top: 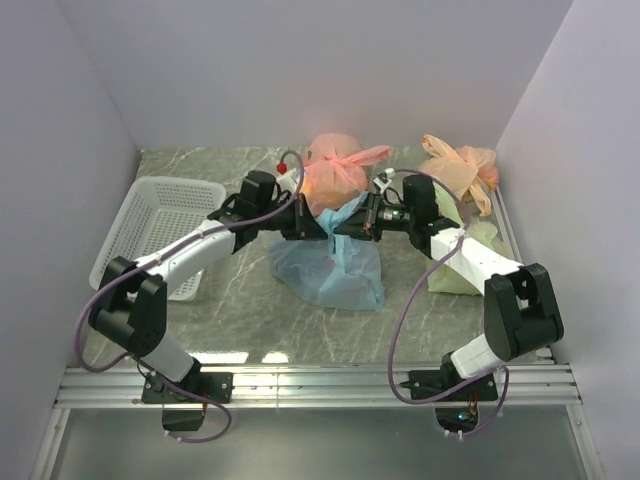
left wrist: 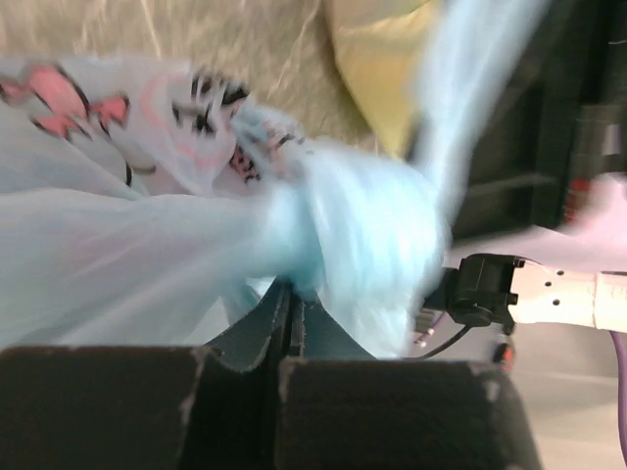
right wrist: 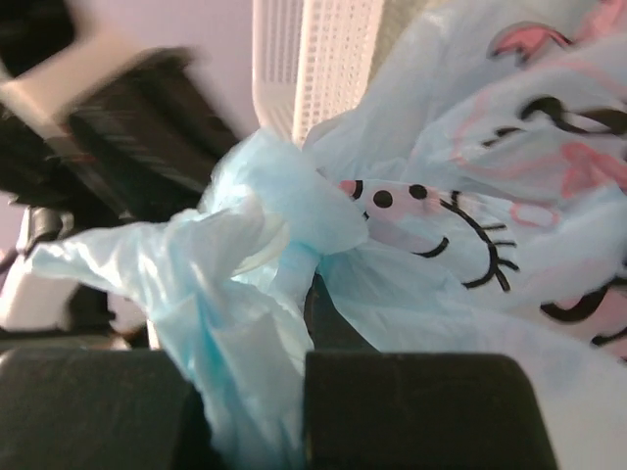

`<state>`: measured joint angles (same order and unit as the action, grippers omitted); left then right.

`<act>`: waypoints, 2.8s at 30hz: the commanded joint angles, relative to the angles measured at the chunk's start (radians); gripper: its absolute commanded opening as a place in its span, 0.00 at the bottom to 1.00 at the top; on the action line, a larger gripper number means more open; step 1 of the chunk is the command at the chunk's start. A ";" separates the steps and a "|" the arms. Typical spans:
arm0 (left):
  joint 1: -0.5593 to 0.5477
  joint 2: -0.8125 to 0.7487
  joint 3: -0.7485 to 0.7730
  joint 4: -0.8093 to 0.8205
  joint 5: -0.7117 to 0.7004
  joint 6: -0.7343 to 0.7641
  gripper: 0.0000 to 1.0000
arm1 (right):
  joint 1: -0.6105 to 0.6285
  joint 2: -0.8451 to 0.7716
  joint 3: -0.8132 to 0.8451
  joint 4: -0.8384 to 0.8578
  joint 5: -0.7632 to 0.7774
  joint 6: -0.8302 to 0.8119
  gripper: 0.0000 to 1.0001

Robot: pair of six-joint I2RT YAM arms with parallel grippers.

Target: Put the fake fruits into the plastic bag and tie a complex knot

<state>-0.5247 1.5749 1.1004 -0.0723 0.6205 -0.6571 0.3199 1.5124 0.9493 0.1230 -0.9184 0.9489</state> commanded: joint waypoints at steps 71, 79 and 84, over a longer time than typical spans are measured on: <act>-0.138 0.453 -0.066 1.119 0.090 -0.794 0.00 | -0.325 -0.107 0.046 -0.497 0.038 -0.662 0.71; -0.138 0.484 -0.025 1.134 0.116 -0.789 0.00 | -0.194 -0.109 -0.062 -0.542 -0.011 -0.635 0.91; -0.139 0.497 -0.007 1.165 0.143 -0.803 0.00 | -0.111 -0.055 -0.130 -0.332 -0.033 -0.458 0.91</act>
<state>-0.6662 2.0724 1.0500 1.0130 0.7383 -1.4616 0.1684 1.4368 0.8394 -0.3580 -0.9108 0.3698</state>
